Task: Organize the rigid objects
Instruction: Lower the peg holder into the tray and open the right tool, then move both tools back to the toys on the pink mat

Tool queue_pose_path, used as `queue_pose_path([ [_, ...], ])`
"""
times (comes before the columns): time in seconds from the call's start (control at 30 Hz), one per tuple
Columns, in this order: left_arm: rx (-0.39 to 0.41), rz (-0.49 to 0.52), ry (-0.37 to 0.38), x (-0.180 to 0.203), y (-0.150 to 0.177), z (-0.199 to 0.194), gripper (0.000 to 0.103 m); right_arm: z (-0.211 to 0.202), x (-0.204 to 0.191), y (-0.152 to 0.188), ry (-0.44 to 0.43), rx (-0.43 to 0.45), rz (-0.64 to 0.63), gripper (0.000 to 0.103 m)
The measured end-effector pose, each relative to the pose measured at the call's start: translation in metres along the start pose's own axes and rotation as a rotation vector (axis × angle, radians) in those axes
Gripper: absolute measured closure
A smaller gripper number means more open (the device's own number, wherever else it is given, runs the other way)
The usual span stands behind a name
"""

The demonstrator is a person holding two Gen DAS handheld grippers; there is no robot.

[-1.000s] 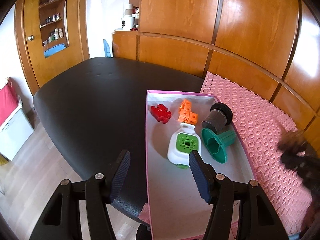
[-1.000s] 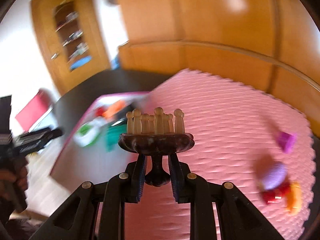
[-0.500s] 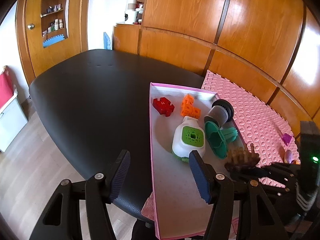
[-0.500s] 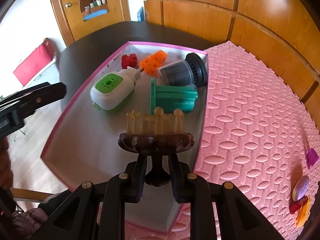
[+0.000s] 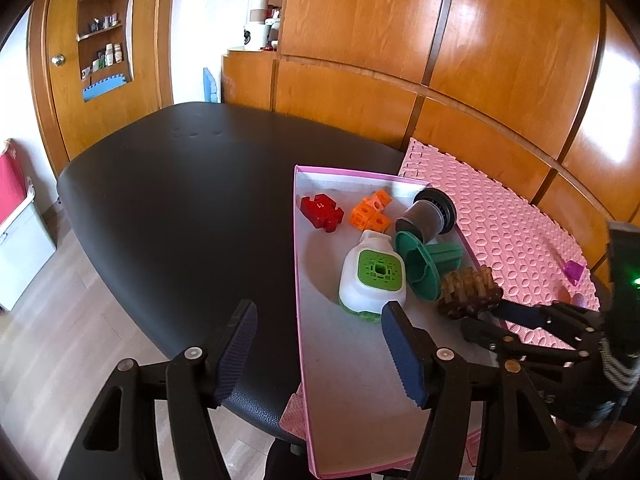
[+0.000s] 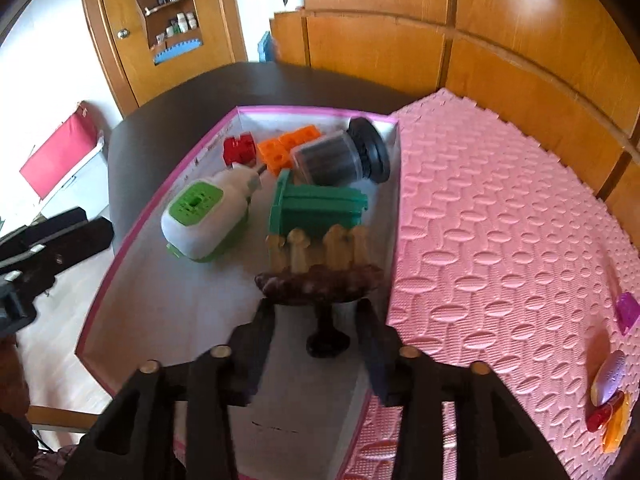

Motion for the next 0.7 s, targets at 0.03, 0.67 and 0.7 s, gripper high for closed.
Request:
queue_pose_path([
  [0.03,0.005,0.004,-0.003,0.001,-0.001,-0.001,0.037,-0.005,0.002,0.0,-0.002,0.011,0.008,0.059],
  [0.67,0.051,0.127,-0.005,0.04,-0.005,-0.018,0.035,-0.073,0.081,0.028,0.076,0.134,0.171,0.058],
  [0.7,0.051,0.135,-0.004,0.042,-0.005,-0.019,0.035,-0.076,0.089,0.031,0.089,0.137,0.187,0.058],
])
Point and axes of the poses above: each gripper's, at about its wrist camera, not at the fingertips, and z roughly the way its jaws point, x to its right, y to its underside, the point moved 1 cm from there along z, roughly the way its jaws point, and after that the axes turned 7 degrees about y, right-handed, at the moved point
